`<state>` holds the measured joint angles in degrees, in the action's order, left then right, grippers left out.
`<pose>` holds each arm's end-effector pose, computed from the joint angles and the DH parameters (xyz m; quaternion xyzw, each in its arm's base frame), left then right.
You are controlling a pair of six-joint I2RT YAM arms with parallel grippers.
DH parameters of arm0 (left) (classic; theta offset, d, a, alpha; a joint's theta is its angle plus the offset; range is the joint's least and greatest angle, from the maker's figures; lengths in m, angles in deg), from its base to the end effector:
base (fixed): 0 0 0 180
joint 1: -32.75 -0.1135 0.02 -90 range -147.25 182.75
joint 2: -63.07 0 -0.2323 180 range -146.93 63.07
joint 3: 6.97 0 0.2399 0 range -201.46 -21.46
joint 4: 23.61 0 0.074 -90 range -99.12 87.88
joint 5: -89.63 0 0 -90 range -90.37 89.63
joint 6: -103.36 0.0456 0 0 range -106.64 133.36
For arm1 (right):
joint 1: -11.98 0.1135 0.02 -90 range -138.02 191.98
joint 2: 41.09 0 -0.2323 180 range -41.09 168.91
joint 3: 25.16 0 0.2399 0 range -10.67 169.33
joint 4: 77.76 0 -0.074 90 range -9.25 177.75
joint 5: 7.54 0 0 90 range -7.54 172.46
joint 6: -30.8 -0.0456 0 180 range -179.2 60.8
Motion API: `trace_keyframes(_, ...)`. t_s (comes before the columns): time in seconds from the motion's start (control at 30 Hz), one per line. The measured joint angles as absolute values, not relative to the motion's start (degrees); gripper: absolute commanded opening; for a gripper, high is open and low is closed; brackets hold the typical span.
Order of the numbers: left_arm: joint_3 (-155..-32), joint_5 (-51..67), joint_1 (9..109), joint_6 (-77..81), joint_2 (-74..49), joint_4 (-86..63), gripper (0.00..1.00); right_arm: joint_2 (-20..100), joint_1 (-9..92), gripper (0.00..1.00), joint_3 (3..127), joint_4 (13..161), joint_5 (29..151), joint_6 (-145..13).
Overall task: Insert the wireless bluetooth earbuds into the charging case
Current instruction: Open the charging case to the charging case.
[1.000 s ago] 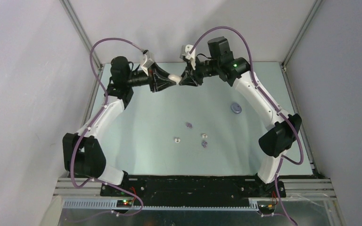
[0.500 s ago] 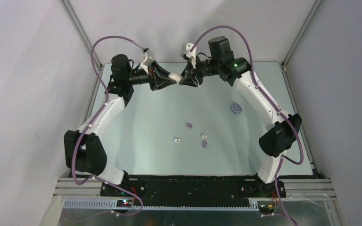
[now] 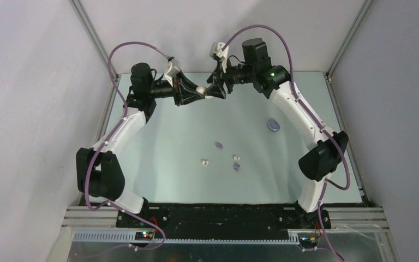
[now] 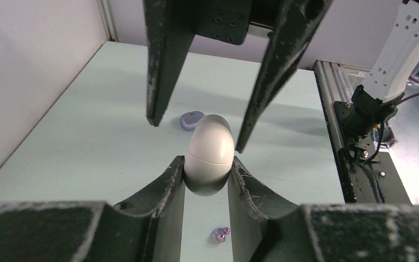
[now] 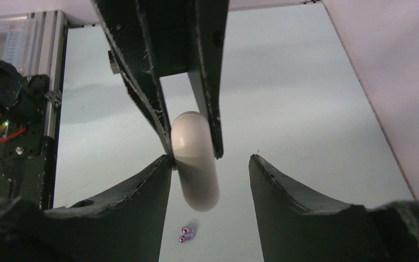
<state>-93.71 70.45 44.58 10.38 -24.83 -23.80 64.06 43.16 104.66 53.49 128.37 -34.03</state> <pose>0.3242 -0.1119 0.3393 0.4499 0.5481 -0.4834 0.5134 0.3212 0.2326 0.3947 -0.5518 0.5809 0.3530 0.4831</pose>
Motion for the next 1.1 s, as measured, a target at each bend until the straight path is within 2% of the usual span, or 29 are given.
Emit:
trace_keyframes(0.77, -94.45, 70.52, 44.19, 10.05, -26.18, -25.11, 0.00, 65.34, 40.67, 0.54, 106.91, 57.77, 125.94, -40.30)
trace_keyframes(1.1, -94.41, 68.73, 43.67, 5.35, -26.18, -28.82, 0.00, 64.43, 39.84, 0.58, 106.51, 58.08, 125.90, -40.56)
